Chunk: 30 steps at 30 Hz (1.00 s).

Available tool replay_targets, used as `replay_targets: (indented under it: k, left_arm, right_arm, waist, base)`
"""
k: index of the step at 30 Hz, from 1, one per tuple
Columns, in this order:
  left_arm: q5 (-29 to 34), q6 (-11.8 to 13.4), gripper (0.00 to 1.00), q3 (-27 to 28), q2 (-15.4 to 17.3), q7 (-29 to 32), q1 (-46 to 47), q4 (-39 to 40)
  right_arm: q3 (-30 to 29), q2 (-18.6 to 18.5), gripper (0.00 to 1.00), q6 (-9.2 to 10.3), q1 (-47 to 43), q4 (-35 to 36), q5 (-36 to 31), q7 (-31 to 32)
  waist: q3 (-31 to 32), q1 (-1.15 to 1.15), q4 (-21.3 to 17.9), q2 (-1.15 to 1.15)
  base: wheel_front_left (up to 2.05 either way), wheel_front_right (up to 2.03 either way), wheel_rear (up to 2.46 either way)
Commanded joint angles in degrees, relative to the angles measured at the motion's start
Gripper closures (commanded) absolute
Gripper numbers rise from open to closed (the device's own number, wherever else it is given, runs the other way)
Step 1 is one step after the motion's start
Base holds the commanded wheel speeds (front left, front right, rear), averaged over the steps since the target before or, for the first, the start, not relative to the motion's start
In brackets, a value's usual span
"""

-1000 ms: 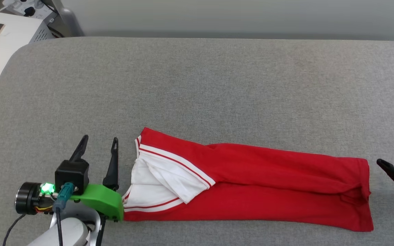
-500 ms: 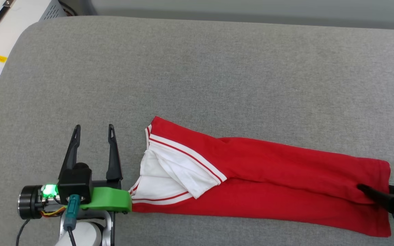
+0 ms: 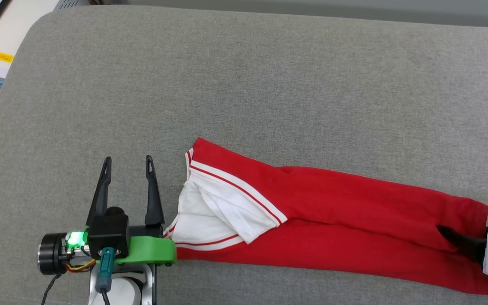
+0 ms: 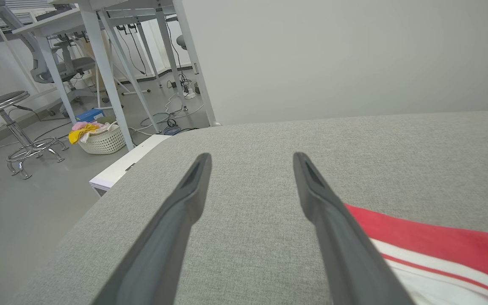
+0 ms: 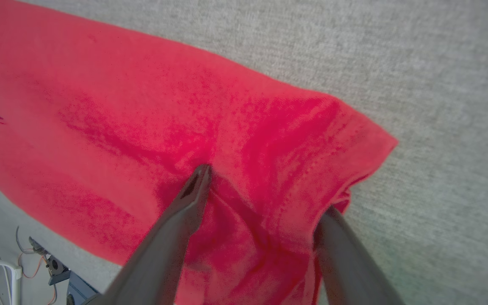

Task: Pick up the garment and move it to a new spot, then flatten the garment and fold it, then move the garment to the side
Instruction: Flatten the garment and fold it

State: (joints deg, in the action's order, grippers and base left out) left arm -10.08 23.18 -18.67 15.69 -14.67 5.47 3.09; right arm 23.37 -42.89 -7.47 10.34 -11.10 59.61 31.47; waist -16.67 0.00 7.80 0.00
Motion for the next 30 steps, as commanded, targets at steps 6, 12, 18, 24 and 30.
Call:
replay_targets:
  k: [6,12,18,24,30]
  left_arm:
    - [3.1,-2.9,0.0,3.3,-2.5,-0.3,-1.9,-0.8]
    - [5.1,-5.2,0.0,5.3,-3.5,-0.3,-3.0,-1.3]
    - [6.6,-7.2,0.0,7.0,-4.2,-0.3,-4.2,-1.6]
    - [7.6,-8.5,0.0,7.5,-4.6,-0.3,-4.9,-2.3]
    - [8.3,-9.2,0.0,7.8,-4.8,-0.3,-6.0,-3.1]
  right_arm:
    - [2.2,1.3,1.0,-0.02,-0.5,-3.1,0.5,-2.5]
    - [-0.3,-2.2,1.0,-0.02,0.0,-3.5,1.2,-5.6]
    - [-3.5,-7.6,1.0,-0.02,-1.3,-5.9,0.0,-6.5]
    - [-5.2,-8.6,1.0,-0.02,-2.4,-7.3,-0.6,-6.3]
    - [-6.5,-8.1,1.0,-0.02,-4.2,-0.8,1.7,-6.1]
  waist:
    - [1.1,0.0,-0.7,0.0]
    - [2.7,0.0,-1.5,0.0]
    - [4.2,0.0,-2.0,0.0]
    - [5.3,0.0,-2.3,0.0]
    - [6.7,0.0,-2.8,0.0]
  base:
    - [0.0,0.0,0.0]
    - [0.0,0.0,0.0]
    - [0.0,0.0,0.0]
    - [0.0,0.0,0.0]
    - [0.0,0.0,0.0]
